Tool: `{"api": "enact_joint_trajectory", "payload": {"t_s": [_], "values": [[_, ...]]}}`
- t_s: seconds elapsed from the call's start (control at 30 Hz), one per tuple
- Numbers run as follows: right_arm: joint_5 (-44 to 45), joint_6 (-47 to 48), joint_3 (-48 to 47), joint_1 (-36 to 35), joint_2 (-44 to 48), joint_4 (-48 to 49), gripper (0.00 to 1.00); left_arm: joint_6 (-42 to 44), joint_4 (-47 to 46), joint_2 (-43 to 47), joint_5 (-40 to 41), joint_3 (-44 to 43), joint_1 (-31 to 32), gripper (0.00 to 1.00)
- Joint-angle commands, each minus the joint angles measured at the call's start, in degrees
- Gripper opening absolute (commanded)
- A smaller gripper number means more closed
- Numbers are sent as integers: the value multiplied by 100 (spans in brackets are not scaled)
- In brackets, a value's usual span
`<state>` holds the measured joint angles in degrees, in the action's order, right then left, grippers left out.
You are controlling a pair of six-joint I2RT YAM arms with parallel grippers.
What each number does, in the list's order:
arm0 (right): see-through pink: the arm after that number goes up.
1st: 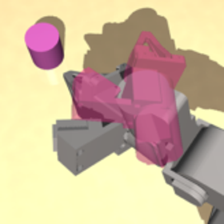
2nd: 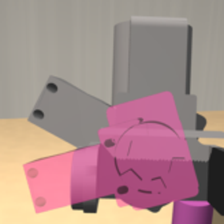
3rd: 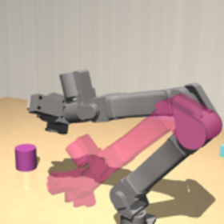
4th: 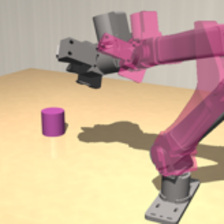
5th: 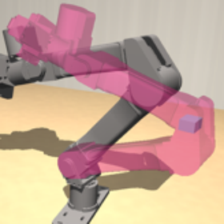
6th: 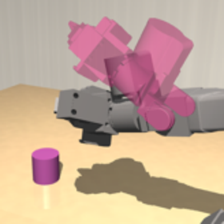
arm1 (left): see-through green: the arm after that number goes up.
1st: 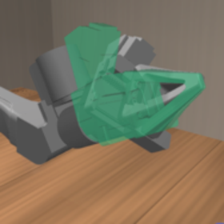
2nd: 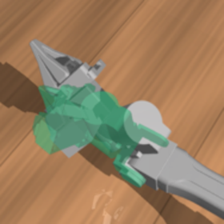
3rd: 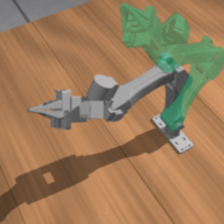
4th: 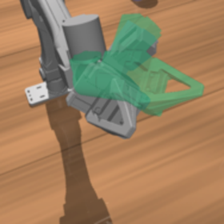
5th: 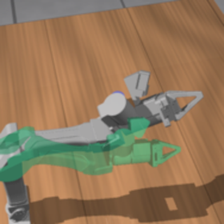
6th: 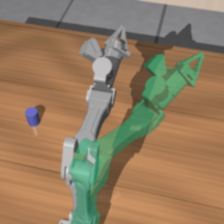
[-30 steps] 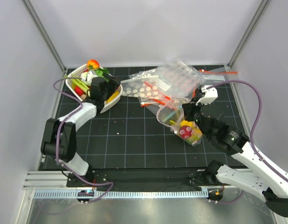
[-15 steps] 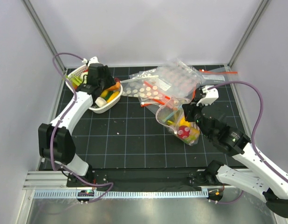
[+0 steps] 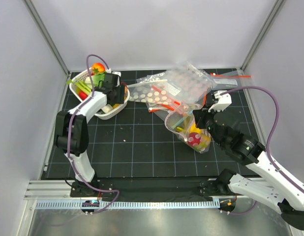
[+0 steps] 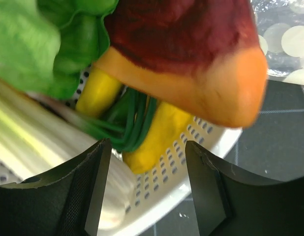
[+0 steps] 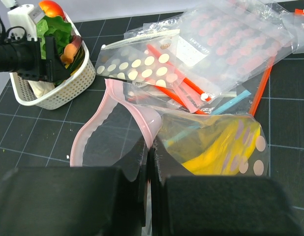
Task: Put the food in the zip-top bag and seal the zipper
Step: Pick up the fake fruit from the bin.
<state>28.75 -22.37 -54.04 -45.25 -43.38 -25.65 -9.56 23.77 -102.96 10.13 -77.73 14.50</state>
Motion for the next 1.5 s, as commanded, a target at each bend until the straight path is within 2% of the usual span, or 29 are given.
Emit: {"api": "enact_joint_trajectory", "payload": {"t_s": [0.0, 0.1, 0.27, 0.43, 0.57, 0.93, 1.07, 1.13, 1.17, 1.2, 1.3, 1.47], "values": [[52, -4, -19, 17, 31, 306, 6, 552, -30, -347, -230, -382, -9, 66], [60, 5, -19, 17, 57, 306, 6, 631, -30, -716, -432, -663, -9, 67], [34, -4, -19, 17, 49, 315, 6, 587, 57, -1156, -459, -804, -9, 74], [34, 5, -19, 17, 48, 315, 6, 350, 391, -1665, -828, -1086, 0, 72], [25, -4, -19, 17, 57, 315, 6, 218, 435, -1780, -1311, -1086, -9, 70], [-1, -13, -10, 17, 48, 324, 6, -89, 1067, -2052, -1847, -1200, -9, 79], [-1, -22, -10, 17, 75, 324, 6, -177, 1270, -2272, -1936, -1323, -9, 79], [-1, -22, 8, 17, 66, 332, 6, -178, 1262, -2255, -1884, -1279, -9, 73], [-19, -39, -1, 17, 57, 350, 6, -178, 1262, -2238, -1840, -1271, -9, 67], [-28, -22, -10, 17, 49, 333, 6, -186, 1279, -2159, -1804, -1279, -9, 53], [-28, -22, -1, 17, 40, 341, 6, -265, 1148, -1922, -1637, -1166, -18, 31], [-19, -22, -1, 17, 31, 350, 6, -432, 831, -999, -1716, -831, -18, 28]]}}
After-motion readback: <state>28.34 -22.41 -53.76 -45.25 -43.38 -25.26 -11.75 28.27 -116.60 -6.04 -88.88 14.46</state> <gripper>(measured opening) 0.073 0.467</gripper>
